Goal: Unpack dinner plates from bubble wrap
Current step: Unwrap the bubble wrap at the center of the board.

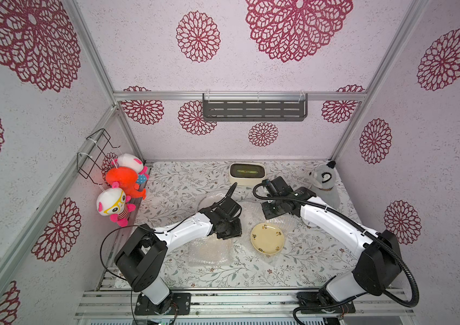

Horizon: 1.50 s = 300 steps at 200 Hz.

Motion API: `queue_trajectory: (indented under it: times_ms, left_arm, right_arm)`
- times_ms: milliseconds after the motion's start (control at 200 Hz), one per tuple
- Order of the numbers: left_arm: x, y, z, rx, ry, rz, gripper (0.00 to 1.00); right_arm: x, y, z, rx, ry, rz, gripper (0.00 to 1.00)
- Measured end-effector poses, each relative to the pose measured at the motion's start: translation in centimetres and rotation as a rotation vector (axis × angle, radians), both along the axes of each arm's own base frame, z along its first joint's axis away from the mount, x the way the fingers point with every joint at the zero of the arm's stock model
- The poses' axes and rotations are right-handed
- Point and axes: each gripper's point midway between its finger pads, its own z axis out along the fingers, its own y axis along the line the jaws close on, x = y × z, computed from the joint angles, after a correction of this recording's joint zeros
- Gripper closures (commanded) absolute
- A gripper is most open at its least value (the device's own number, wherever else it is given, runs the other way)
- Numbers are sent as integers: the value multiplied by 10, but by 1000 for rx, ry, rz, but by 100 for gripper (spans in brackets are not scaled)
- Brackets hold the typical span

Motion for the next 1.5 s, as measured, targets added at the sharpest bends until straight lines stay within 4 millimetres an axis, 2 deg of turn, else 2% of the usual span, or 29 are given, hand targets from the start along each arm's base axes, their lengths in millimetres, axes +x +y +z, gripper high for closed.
queue_trajectory:
  times_ms: [125,305,450,811,1031,1501]
  left_arm:
    - [4,0,-9,31,6,1,62]
    - [6,0,-28,75,36,-6,63]
    - [4,2,-36,96,53,-14,63]
    - [7,7,-37,99,57,-14,64]
    - [10,11,-39,99,64,-6,64]
    - [15,19,-40,92,77,10,65]
  right_arm:
    - [16,-7,5,-35,-24,-38,100]
    - [35,-21,-1,-85,-23,-84,100]
    - [50,-28,-5,-103,-20,-110,100]
    - [77,-47,-25,-131,8,-173,100]
    - [91,-55,-29,-124,4,-204,100]
    - [108,-75,-42,-112,19,-258,100]
